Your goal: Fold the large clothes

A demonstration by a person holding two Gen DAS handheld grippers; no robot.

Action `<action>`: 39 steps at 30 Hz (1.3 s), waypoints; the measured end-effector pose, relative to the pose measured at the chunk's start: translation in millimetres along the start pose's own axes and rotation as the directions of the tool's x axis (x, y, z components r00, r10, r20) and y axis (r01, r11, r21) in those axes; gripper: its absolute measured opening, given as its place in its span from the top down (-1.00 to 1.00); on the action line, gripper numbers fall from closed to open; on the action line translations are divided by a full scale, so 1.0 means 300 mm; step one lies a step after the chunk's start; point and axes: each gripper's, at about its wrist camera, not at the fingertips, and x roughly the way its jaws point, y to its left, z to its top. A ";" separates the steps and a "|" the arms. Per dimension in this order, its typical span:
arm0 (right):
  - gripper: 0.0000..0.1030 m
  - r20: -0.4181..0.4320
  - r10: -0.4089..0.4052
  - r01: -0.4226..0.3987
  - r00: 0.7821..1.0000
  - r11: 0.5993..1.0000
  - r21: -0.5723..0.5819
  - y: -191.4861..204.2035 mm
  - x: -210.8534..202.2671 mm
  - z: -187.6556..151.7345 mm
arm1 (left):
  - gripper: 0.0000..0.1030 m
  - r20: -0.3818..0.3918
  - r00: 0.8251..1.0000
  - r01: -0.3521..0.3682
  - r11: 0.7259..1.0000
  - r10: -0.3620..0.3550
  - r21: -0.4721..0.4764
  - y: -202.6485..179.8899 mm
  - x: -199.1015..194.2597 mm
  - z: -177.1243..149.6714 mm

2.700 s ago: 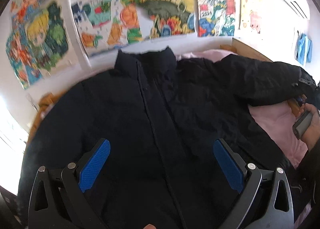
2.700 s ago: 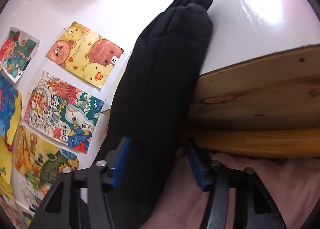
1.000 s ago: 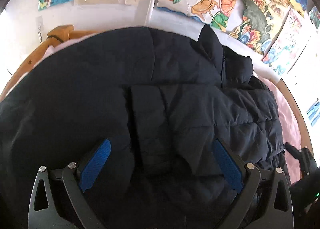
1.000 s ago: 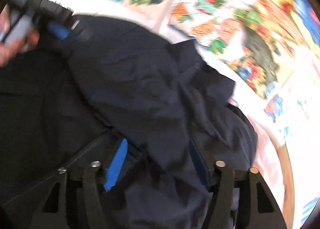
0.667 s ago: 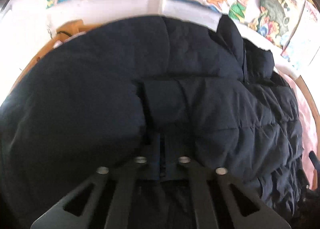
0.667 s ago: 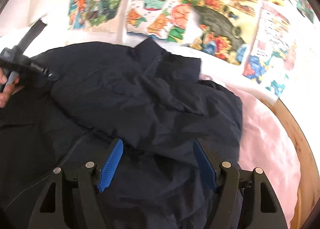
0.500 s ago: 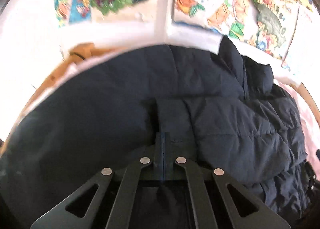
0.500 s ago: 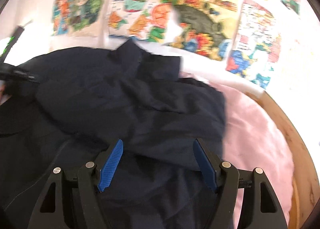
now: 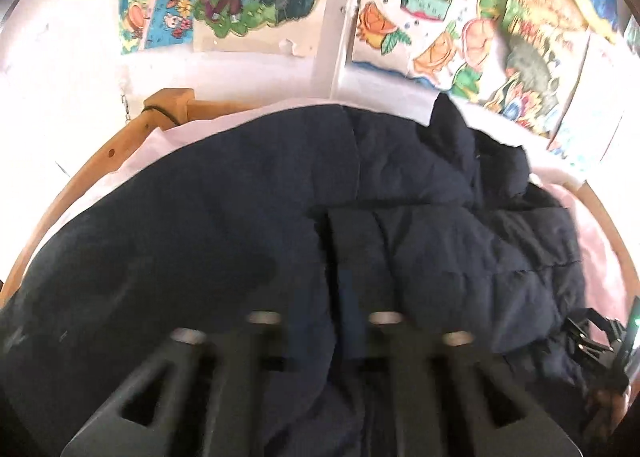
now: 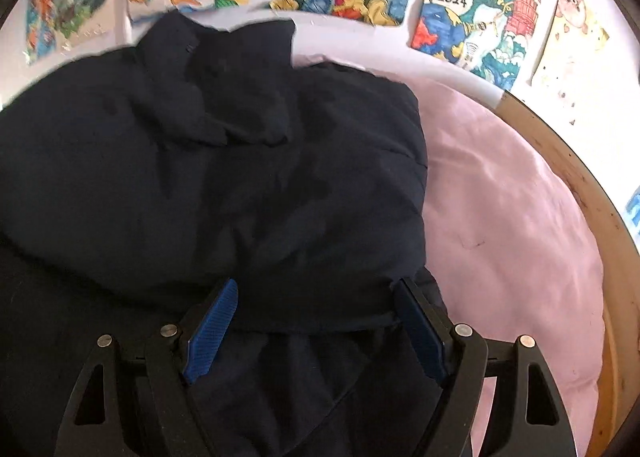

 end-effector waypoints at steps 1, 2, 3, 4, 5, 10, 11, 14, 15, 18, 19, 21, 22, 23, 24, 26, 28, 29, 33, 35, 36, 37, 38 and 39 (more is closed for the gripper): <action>-0.58 0.007 0.013 -0.013 1.000 1.000 0.003 -0.006 -0.009 0.001 | -0.38 0.016 1.000 0.005 1.000 -0.005 -0.018 0.010 -0.045 -0.011; -0.60 0.022 0.031 -0.032 0.999 0.999 0.004 -0.012 -0.039 0.000 | -0.48 0.037 0.999 0.004 0.999 -0.003 -0.033 0.025 -0.087 -0.025; -0.65 0.033 0.045 -0.045 0.998 0.999 -0.003 -0.017 -0.066 0.003 | -0.49 0.059 0.998 0.009 0.999 -0.006 -0.043 0.040 -0.127 -0.037; -0.70 0.044 0.061 -0.061 0.997 0.998 -0.013 -0.017 -0.098 0.003 | -0.49 0.071 0.997 0.013 0.999 -0.009 -0.052 0.057 -0.169 -0.050; -0.73 0.058 0.088 -0.087 0.994 0.996 -0.024 -0.017 -0.133 0.003 | -0.50 0.070 0.998 0.013 0.998 -0.008 -0.067 0.075 -0.212 -0.059; -0.87 0.100 0.188 -0.181 0.977 0.981 -0.073 0.008 -0.280 -0.021 | -0.72 0.056 0.998 0.010 0.975 0.002 -0.220 0.198 -0.393 -0.158; -0.87 0.098 0.200 -0.192 0.975 0.978 -0.081 0.022 -0.294 -0.019 | -0.75 0.049 0.999 -0.002 0.970 0.014 -0.245 0.222 -0.416 -0.185; -0.88 0.106 0.258 -0.246 0.960 0.963 -0.108 0.072 -0.348 -0.012 | -0.79 0.006 0.999 -0.049 0.946 0.054 -0.321 0.309 -0.463 -0.271; -0.88 0.111 0.277 -0.264 0.954 0.957 -0.125 0.093 -0.370 -0.010 | -0.79 -0.007 0.998 -0.060 0.935 0.061 -0.350 0.343 -0.471 -0.290; -0.88 0.110 0.310 -0.291 0.944 0.943 -0.160 0.135 -0.402 -0.009 | -0.79 -0.033 0.998 -0.060 0.855 0.050 -0.514 0.463 -0.483 -0.353; -0.88 0.105 0.326 -0.306 0.940 0.937 -0.171 0.153 -0.415 -0.012 | -0.79 -0.027 0.999 -0.029 0.810 0.016 -0.586 0.509 -0.484 -0.376; -0.88 0.096 0.345 -0.325 0.934 0.928 -0.182 0.169 -0.422 -0.014 | -0.79 0.001 1.000 0.006 0.737 -0.007 -0.676 0.560 -0.492 -0.412; -0.88 0.091 0.354 -0.333 0.931 0.924 -0.188 0.182 -0.428 -0.015 | -0.79 0.018 1.000 0.019 0.717 -0.009 -0.696 0.581 -0.501 -0.419; -0.88 0.088 0.359 -0.338 0.929 0.922 -0.190 0.188 -0.429 -0.013 | -0.79 0.038 0.999 0.029 0.700 -0.004 -0.713 0.597 -0.509 -0.427; -0.88 0.087 0.362 -0.341 0.928 0.920 -0.191 0.189 -0.430 -0.012 | -0.79 0.049 0.999 0.028 0.688 0.011 -0.725 0.605 -0.514 -0.432; -0.88 0.080 0.369 -0.349 0.926 0.917 -0.191 0.202 -0.428 -0.014 | -0.79 0.064 0.996 0.012 0.642 0.059 -0.766 0.618 -0.517 -0.443; -0.88 0.069 0.368 -0.350 0.927 0.917 -0.189 0.206 -0.419 -0.019 | -0.79 0.047 0.993 -0.026 0.608 0.104 -0.794 0.641 -0.510 -0.442; -0.88 0.063 0.367 -0.350 0.928 0.918 -0.188 0.209 -0.415 -0.022 | -0.78 0.040 0.991 -0.042 0.592 0.126 -0.805 0.654 -0.503 -0.440; -0.88 0.054 0.365 -0.351 0.929 0.919 -0.179 0.203 -0.404 -0.027 | 0.15 0.027 0.975 -0.100 0.549 0.219 -0.830 0.661 -0.499 -0.424; -0.88 0.059 0.361 -0.347 0.931 0.922 -0.173 0.193 -0.403 -0.027 | 0.56 0.062 0.965 -0.094 0.556 0.255 -0.826 0.661 -0.522 -0.423; -0.88 0.062 0.360 -0.345 0.931 0.923 -0.170 0.188 -0.404 -0.026 | 0.70 0.077 0.961 -0.088 0.559 0.266 -0.824 0.660 -0.533 -0.426; -0.88 0.064 0.359 -0.345 0.931 0.924 -0.167 0.184 -0.404 -0.026 | 0.79 0.097 0.956 -0.081 0.565 0.277 -0.821 0.661 -0.545 -0.427; -0.88 0.067 0.359 -0.345 0.931 0.925 -0.160 0.175 -0.403 -0.024 | 0.83 0.118 0.950 -0.075 0.577 0.290 -0.813 0.656 -0.559 -0.418; -0.88 0.069 0.359 -0.346 0.931 0.926 -0.154 0.169 -0.403 -0.023 | 0.88 0.140 0.943 -0.071 0.594 0.302 -0.801 0.646 -0.567 -0.404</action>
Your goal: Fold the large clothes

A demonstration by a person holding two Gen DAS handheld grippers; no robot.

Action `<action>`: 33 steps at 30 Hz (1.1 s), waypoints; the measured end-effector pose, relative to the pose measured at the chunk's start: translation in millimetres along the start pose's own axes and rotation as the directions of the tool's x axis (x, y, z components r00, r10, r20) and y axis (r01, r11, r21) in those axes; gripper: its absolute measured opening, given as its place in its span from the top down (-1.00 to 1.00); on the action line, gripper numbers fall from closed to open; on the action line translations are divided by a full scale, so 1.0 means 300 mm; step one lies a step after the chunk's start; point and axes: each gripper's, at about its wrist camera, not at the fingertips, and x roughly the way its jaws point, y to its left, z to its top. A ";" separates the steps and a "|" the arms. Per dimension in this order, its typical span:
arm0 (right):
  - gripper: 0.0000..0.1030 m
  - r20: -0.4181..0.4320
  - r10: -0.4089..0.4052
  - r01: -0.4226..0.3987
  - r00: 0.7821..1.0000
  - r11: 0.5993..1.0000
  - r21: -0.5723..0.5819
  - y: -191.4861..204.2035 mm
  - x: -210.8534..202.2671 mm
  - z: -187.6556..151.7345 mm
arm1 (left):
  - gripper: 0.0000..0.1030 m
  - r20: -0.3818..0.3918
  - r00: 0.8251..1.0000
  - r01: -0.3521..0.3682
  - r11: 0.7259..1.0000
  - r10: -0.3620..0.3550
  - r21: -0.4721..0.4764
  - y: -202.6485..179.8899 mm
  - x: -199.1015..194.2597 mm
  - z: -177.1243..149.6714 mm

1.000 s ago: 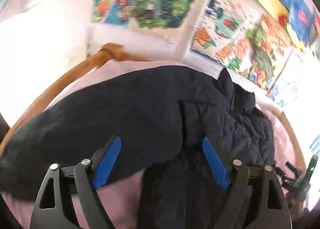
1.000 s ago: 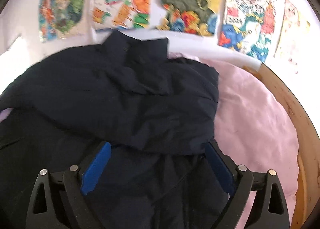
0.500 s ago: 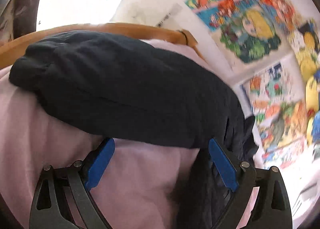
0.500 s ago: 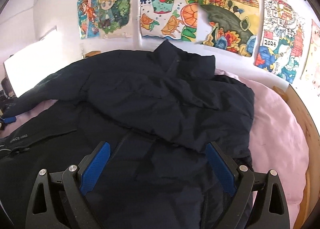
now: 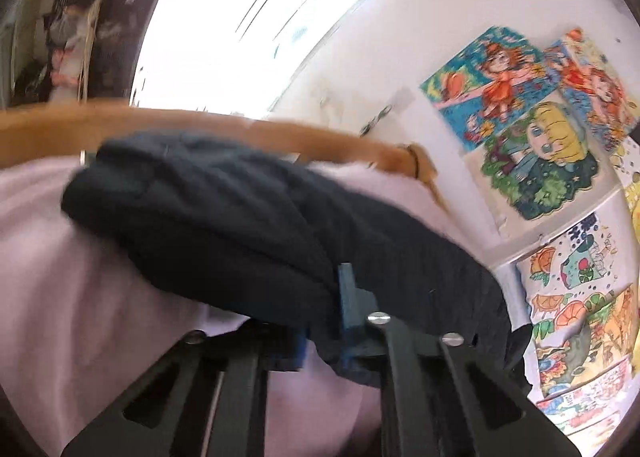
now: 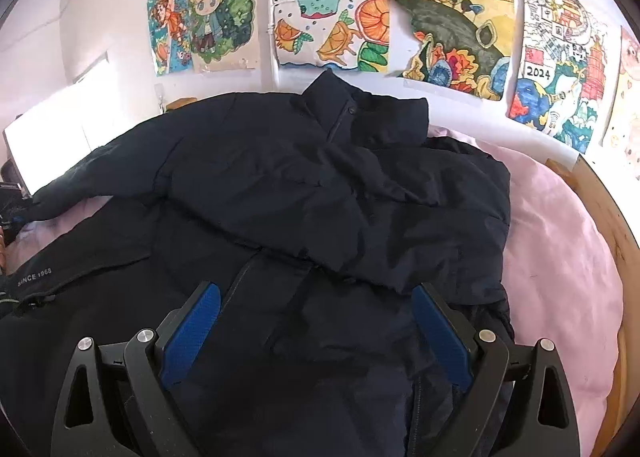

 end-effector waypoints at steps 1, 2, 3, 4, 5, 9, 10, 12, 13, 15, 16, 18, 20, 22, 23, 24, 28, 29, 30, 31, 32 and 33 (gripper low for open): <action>-0.88 0.002 -0.001 0.001 1.000 1.000 0.005 -0.003 -0.001 0.001 | 0.91 0.034 0.999 0.005 0.999 -0.007 0.039 -0.035 -0.019 0.005; -0.88 0.005 -0.003 0.003 1.000 1.000 0.011 -0.012 -0.004 0.003 | 0.91 0.063 0.998 0.011 0.997 -0.016 0.072 -0.062 -0.037 0.008; -0.88 0.009 -0.006 0.005 1.000 1.000 0.015 -0.016 -0.007 0.005 | 0.93 0.100 0.994 0.024 0.993 -0.036 0.120 -0.105 -0.061 0.013; -0.88 0.012 -0.008 0.008 1.000 1.000 0.018 -0.021 -0.009 0.007 | 0.93 0.126 0.990 0.035 0.987 -0.055 0.158 -0.156 -0.070 0.023; -0.88 0.019 -0.015 0.014 1.000 1.000 0.022 -0.029 -0.015 0.010 | 0.94 0.156 0.984 0.048 0.977 -0.081 0.206 -0.209 -0.090 0.029; -0.88 0.044 -0.046 0.044 0.998 0.997 0.059 -0.076 -0.039 0.027 | 0.94 0.209 0.949 0.128 0.894 -0.236 0.429 -0.471 -0.178 0.015; -0.88 0.050 -0.056 0.052 0.997 0.996 0.071 -0.091 -0.046 0.032 | 0.94 0.200 0.940 0.148 0.859 -0.276 0.490 -0.548 -0.195 -0.003; -0.88 0.061 -0.082 0.075 0.995 0.992 0.099 -0.130 -0.061 0.039 | 0.94 0.179 0.921 0.180 0.784 -0.346 0.594 -0.690 -0.226 -0.057; -0.88 0.067 -0.095 0.087 0.993 0.989 0.116 -0.149 -0.068 0.043 | 0.94 0.162 0.909 0.190 0.726 -0.385 0.661 -0.782 -0.241 -0.103; -0.88 0.076 -0.119 0.107 0.990 0.983 0.151 -0.195 -0.083 0.049 | 0.94 0.123 0.888 0.212 0.632 -0.443 0.746 -0.899 -0.268 -0.204; -0.88 0.081 -0.135 0.120 0.988 0.978 0.169 -0.218 -0.089 0.049 | 0.94 0.091 0.881 0.230 0.588 -0.465 0.776 -0.955 -0.270 -0.255; -0.88 0.086 -0.165 0.145 0.982 0.968 0.203 -0.265 -0.100 0.050 | 0.94 0.016 0.872 0.270 0.507 -0.490 0.818 -1.050 -0.261 -0.361; -0.88 0.091 -0.191 0.165 0.977 0.956 0.241 -0.316 -0.111 0.047 | 0.94 -0.056 0.865 0.308 0.440 -0.498 0.843 -1.133 -0.227 -0.446; -0.88 0.092 -0.216 0.184 0.972 0.944 0.275 -0.364 -0.120 0.042 | 0.94 -0.134 0.858 0.348 0.369 -0.496 0.862 -1.195 -0.201 -0.541; -0.88 0.091 -0.230 0.195 0.969 0.936 0.293 -0.388 -0.123 0.038 | 0.94 -0.179 0.854 0.370 0.329 -0.488 0.869 -1.227 -0.176 -0.596; -0.88 0.091 -0.239 0.202 0.967 0.931 0.305 -0.405 -0.125 0.034 | 0.94 -0.212 0.852 0.384 0.295 -0.479 0.875 -1.244 -0.165 -0.643; -0.88 0.080 -0.283 0.234 0.956 0.895 0.379 -0.501 -0.130 0.007 | 0.94 -0.351 0.847 0.440 0.156 -0.399 0.885 -1.308 -0.077 -0.846; -0.88 0.076 -0.290 0.238 0.954 0.887 0.395 -0.519 -0.130 0.001 | 0.93 -0.390 0.843 0.463 0.132 -0.371 0.876 -1.314 -0.051 -0.884; -0.88 0.072 -0.296 0.242 0.952 0.879 0.410 -0.541 -0.128 -0.008 | 0.93 -0.445 0.836 0.498 0.102 -0.320 0.861 -1.322 -0.006 -0.936; -0.88 0.066 -0.303 0.247 0.951 0.869 0.429 -0.564 -0.125 -0.020 | 0.93 -0.480 0.831 0.520 0.086 -0.280 0.850 -1.329 0.022 -0.980; -0.88 0.062 -0.306 0.249 0.950 0.864 0.438 -0.575 -0.121 -0.030 | 0.88 -0.510 0.824 0.541 0.078 -0.246 0.838 -1.326 0.051 -1.016; -0.88 0.058 -0.306 0.249 0.950 0.859 0.447 -0.590 -0.115 -0.042 | 0.83 -0.552 0.810 0.572 0.055 -0.199 0.819 -1.321 0.090 -1.060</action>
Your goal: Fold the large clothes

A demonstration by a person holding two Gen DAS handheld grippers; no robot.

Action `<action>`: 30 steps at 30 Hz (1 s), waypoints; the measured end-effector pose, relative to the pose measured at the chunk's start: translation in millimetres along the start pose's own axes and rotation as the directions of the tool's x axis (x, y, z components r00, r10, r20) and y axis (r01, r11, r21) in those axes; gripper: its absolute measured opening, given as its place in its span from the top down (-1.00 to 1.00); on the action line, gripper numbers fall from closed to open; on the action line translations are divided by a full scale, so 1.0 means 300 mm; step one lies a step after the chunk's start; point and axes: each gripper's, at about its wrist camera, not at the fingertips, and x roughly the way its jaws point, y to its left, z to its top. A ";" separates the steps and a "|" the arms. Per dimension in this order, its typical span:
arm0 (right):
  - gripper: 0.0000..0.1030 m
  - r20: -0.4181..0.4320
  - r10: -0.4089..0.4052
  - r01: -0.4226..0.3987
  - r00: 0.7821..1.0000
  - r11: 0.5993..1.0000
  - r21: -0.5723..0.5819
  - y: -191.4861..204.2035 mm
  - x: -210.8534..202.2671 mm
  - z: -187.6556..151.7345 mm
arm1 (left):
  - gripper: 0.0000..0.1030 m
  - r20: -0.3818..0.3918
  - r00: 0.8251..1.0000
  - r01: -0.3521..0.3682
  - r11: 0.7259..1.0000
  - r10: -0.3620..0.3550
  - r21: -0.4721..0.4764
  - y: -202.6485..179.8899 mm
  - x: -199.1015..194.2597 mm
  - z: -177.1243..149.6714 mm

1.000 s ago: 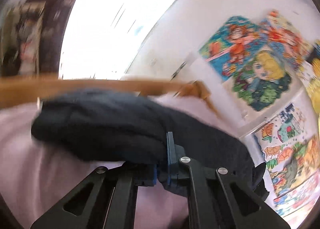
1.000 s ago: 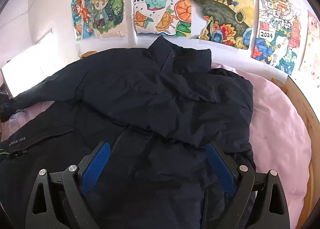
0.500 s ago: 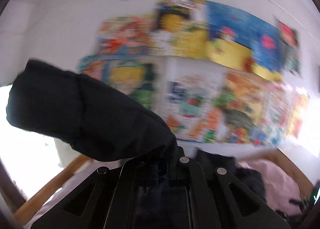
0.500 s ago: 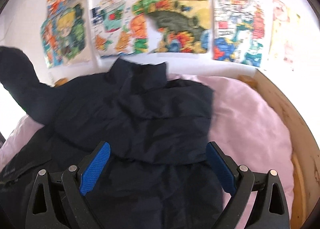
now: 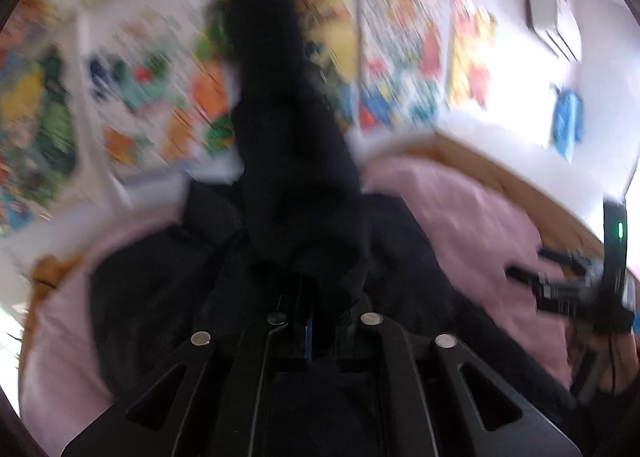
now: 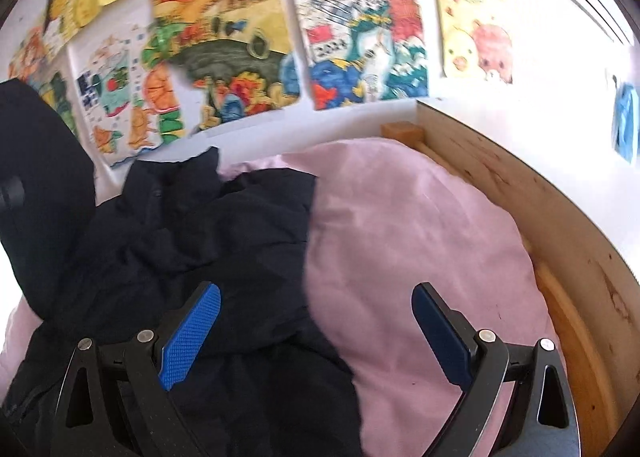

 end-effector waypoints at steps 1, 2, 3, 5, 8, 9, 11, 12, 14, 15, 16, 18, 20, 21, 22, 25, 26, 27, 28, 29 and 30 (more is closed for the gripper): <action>-0.88 -0.003 0.003 -0.003 1.000 1.000 0.004 -0.008 0.009 -0.003 | 0.77 -0.027 0.999 0.019 1.000 -0.019 0.003 -0.008 0.032 -0.013; -0.88 -0.010 0.009 -0.009 1.000 1.000 0.011 -0.017 0.020 -0.011 | 0.72 -0.069 0.997 0.044 0.999 -0.043 0.017 -0.019 0.074 -0.034; -0.88 -0.017 0.016 -0.015 1.000 1.000 0.018 -0.024 0.031 -0.015 | 0.58 -0.095 0.994 0.062 0.998 -0.059 0.024 -0.023 0.095 -0.053; -0.88 -0.034 0.059 -0.057 0.998 0.997 0.048 -0.038 0.057 -0.032 | 0.24 -0.135 0.987 0.095 0.995 -0.090 0.029 -0.026 0.135 -0.095; -0.88 -0.054 0.166 -0.159 0.985 0.981 0.114 -0.058 0.088 -0.053 | 0.06 -0.156 0.980 0.136 0.990 -0.127 0.046 -0.022 0.133 -0.160; -0.88 -0.058 0.191 -0.182 0.980 0.974 0.132 -0.059 0.095 -0.058 | -0.01 -0.151 0.979 0.147 0.988 -0.139 0.044 -0.015 0.125 -0.170; -0.88 -0.070 0.271 -0.254 0.960 0.948 0.194 -0.072 0.117 -0.075 | -0.09 -0.145 0.973 0.181 0.983 -0.177 0.017 0.019 0.100 -0.189; -0.88 -0.075 0.292 -0.271 0.953 0.939 0.213 -0.075 0.122 -0.078 | -0.11 -0.133 0.972 0.194 0.981 -0.193 -0.012 0.053 0.079 -0.196; -0.88 -0.096 0.355 -0.322 0.930 0.913 0.252 -0.075 0.142 -0.093 | -0.13 -0.111 0.974 0.193 0.979 -0.200 -0.070 0.085 0.020 -0.230; -0.88 -0.111 0.372 -0.336 0.921 0.907 0.253 -0.067 0.151 -0.097 | -0.14 -0.106 0.977 0.176 0.979 -0.187 -0.102 0.112 0.000 -0.245; -0.88 -0.129 0.379 -0.341 0.916 0.908 0.244 -0.055 0.157 -0.102 | -0.16 -0.103 0.982 0.142 0.981 -0.157 -0.132 0.148 -0.027 -0.263; -0.88 -0.154 0.378 -0.343 0.913 0.915 0.212 -0.023 0.166 -0.117 | -0.23 -0.103 0.993 0.043 0.982 -0.062 -0.182 0.228 -0.080 -0.304; -0.88 -0.180 0.382 -0.349 0.906 0.918 0.190 0.003 0.180 -0.132 | -0.29 -0.092 0.995 -0.066 0.971 0.046 -0.229 0.321 -0.136 -0.359; -0.82 -0.197 0.390 -0.357 0.900 0.916 0.183 0.019 0.188 -0.141 | -0.34 -0.091 0.992 -0.112 0.960 0.091 -0.256 0.364 -0.151 -0.381; -0.71 -0.204 0.395 -0.362 0.896 0.914 0.181 0.028 0.194 -0.147 | -0.40 -0.097 0.984 -0.174 0.939 0.151 -0.297 0.423 -0.167 -0.409; -0.43 -0.234 0.387 -0.359 0.892 0.920 0.154 0.063 0.216 -0.161 | -0.42 -0.099 0.973 -0.230 0.876 0.208 -0.423 0.557 -0.192 -0.467; -0.37 -0.250 0.383 -0.356 0.889 0.923 0.149 0.076 0.229 -0.167 | -0.42 -0.101 0.973 -0.231 0.857 0.207 -0.461 0.590 -0.194 -0.479; -0.17 -0.265 0.382 -0.353 0.885 0.923 0.152 0.084 0.243 -0.172 | -0.42 -0.096 0.971 -0.239 0.835 0.221 -0.495 0.620 -0.195 -0.489; 0.04 -0.280 0.381 -0.350 0.881 0.924 0.156 0.090 0.256 -0.174 | -0.42 -0.097 0.973 -0.228 0.811 0.209 -0.539 0.660 -0.190 -0.499; 0.15 -0.300 0.386 -0.352 0.872 0.922 0.162 0.100 0.273 -0.180 | -0.42 -0.099 0.974 -0.222 0.796 0.202 -0.563 0.682 -0.186 -0.505; 0.27 -0.311 0.393 -0.357 0.865 0.919 0.166 0.108 0.282 -0.183 | -0.42 -0.102 0.975 -0.218 0.784 0.195 -0.581 0.702 -0.185 -0.510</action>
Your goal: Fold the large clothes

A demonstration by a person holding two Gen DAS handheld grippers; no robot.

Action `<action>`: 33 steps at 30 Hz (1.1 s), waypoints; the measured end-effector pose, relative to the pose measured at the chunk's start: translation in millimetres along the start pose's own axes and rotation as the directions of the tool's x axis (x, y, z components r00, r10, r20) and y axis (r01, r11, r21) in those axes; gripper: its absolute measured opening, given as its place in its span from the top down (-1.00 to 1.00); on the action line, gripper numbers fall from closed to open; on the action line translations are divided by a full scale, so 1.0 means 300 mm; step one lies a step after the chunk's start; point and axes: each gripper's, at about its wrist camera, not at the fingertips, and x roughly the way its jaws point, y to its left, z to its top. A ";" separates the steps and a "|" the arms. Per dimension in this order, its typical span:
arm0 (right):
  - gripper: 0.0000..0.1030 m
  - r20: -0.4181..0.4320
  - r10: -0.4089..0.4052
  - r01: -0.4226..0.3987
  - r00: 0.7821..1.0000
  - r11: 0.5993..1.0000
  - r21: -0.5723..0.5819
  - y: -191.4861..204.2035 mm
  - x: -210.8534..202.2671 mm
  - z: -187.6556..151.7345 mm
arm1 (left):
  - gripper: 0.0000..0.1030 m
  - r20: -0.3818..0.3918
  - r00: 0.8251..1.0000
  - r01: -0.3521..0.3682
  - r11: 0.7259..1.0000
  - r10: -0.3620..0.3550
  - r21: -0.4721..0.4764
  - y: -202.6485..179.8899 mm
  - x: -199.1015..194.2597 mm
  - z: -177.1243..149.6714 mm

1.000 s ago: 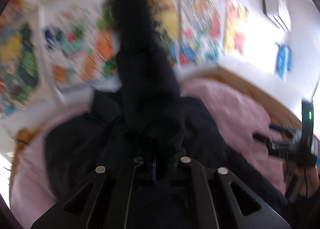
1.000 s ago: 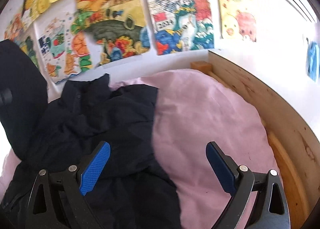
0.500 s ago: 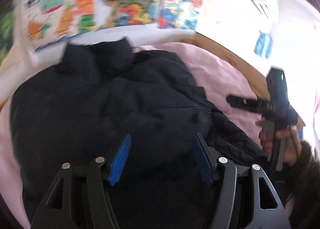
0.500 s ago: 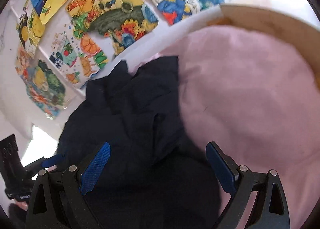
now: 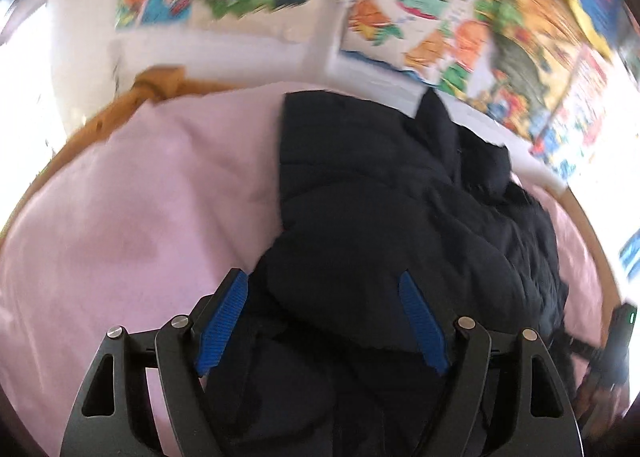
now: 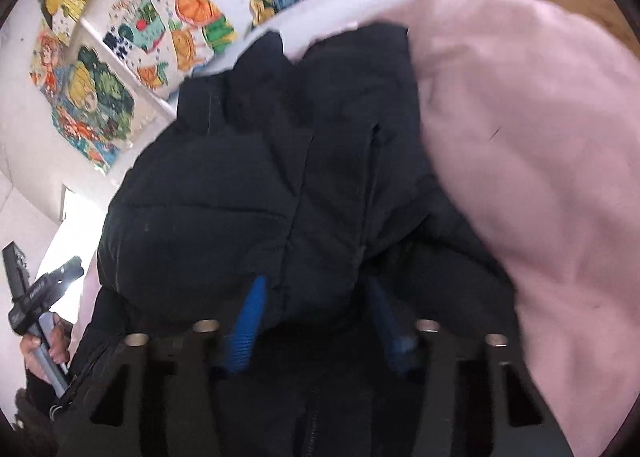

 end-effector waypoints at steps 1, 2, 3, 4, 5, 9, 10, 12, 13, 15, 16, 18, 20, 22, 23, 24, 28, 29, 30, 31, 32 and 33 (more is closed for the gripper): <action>0.62 0.000 -0.015 0.015 1.000 1.000 -0.007 0.004 0.002 -0.003 | -0.42 -0.007 1.000 0.005 1.000 -0.005 -0.017 0.015 0.006 0.009; 0.88 0.017 -0.050 0.051 0.999 0.998 -0.028 0.016 -0.009 -0.002 | -0.42 -0.009 1.000 0.006 1.000 -0.006 -0.020 0.026 0.005 0.010; 0.88 0.036 -0.074 0.076 0.997 0.996 -0.041 0.022 -0.027 0.001 | -0.42 -0.010 1.000 0.005 1.000 -0.005 -0.017 0.025 0.008 0.012; 0.90 0.081 -0.061 0.064 0.995 0.997 -0.040 0.022 -0.068 0.009 | -0.43 -0.011 1.000 0.006 1.000 -0.006 -0.011 0.027 0.011 0.013; 0.90 0.124 -0.067 0.073 0.990 0.996 -0.045 0.027 -0.106 0.019 | -0.43 -0.013 1.000 0.009 1.000 -0.009 -0.001 0.023 0.013 0.013; 0.93 0.271 -0.125 0.156 0.954 0.983 -0.097 0.066 -0.227 0.061 | -0.43 -0.005 1.000 0.002 0.997 -0.002 0.071 -0.020 0.032 0.014; 0.97 0.299 -0.146 0.185 0.943 0.977 -0.105 0.073 -0.247 0.072 | -0.43 -0.001 1.000 -0.002 0.995 0.002 0.095 -0.036 0.043 0.015; 0.97 0.333 -0.235 0.289 0.913 0.949 -0.123 0.081 -0.243 0.081 | -0.43 -0.015 0.999 -0.027 0.987 0.030 0.156 -0.071 0.082 0.014; 0.97 0.345 -0.272 0.333 0.898 0.934 -0.131 0.079 -0.231 0.081 | -0.43 -0.036 0.997 -0.061 0.979 0.069 0.195 -0.089 0.119 0.011; 0.97 0.307 -0.303 0.356 0.902 0.925 -0.133 0.030 -0.167 0.083 | -0.43 -0.063 0.991 -0.098 0.968 0.116 0.232 -0.105 0.174 0.005; 0.97 0.259 -0.295 0.334 0.920 0.935 -0.121 0.003 -0.129 0.080 | -0.43 -0.073 0.989 -0.106 0.965 0.127 0.239 -0.105 0.201 -0.005; 0.96 0.225 -0.285 0.315 0.932 0.943 -0.108 -0.029 -0.100 0.056 | -0.43 -0.089 0.987 -0.106 0.965 0.131 0.238 -0.096 0.227 -0.018; 0.96 0.234 -0.270 0.302 0.934 0.947 -0.113 -0.029 -0.098 0.046 | -0.47 -0.094 0.986 -0.110 0.964 0.136 0.240 -0.088 0.243 -0.028; 0.96 0.241 -0.246 0.276 0.939 0.956 -0.101 -0.033 -0.108 0.044 | -0.52 -0.095 0.985 -0.117 0.963 0.144 0.243 -0.085 0.248 -0.032; 0.91 0.246 -0.230 0.259 0.942 0.961 -0.094 -0.036 -0.115 0.043 | -0.54 -0.095 0.985 -0.117 0.963 0.144 0.241 -0.082 0.250 -0.034; 0.72 0.253 -0.219 0.248 0.943 0.965 -0.090 -0.037 -0.123 0.041 | -0.57 -0.097 0.985 -0.118 0.964 0.144 0.239 -0.080 0.251 -0.034; 0.19 0.277 -0.170 0.201 0.946 0.975 -0.089 -0.004 -0.140 0.039 | -0.63 -0.105 0.985 -0.111 0.969 0.137 0.220 -0.062 0.249 -0.036; 0.17 0.276 -0.162 0.195 0.947 0.976 -0.097 0.004 -0.138 0.039 | -0.63 -0.105 0.986 -0.108 0.971 0.133 0.215 -0.060 0.247 -0.034; 0.15 0.273 -0.161 0.196 0.948 0.975 -0.105 0.013 -0.132 0.044 | -0.63 -0.105 0.986 -0.103 0.972 0.127 0.210 -0.058 0.242 -0.032; 0.10 0.268 -0.161 0.198 0.950 0.973 -0.117 0.019 -0.126 0.043 | -0.63 -0.104 0.988 -0.093 0.976 0.115 0.199 -0.053 0.231 -0.027; 0.06 0.261 -0.164 0.202 0.951 0.971 -0.126 0.025 -0.119 0.042 | -0.63 -0.099 0.990 -0.084 0.978 0.104 0.190 -0.050 0.220 -0.023; -0.06 0.257 -0.162 0.201 0.953 0.971 -0.132 0.029 -0.115 0.041 | -0.63 -0.086 0.992 -0.073 0.981 0.089 0.178 -0.047 0.203 -0.020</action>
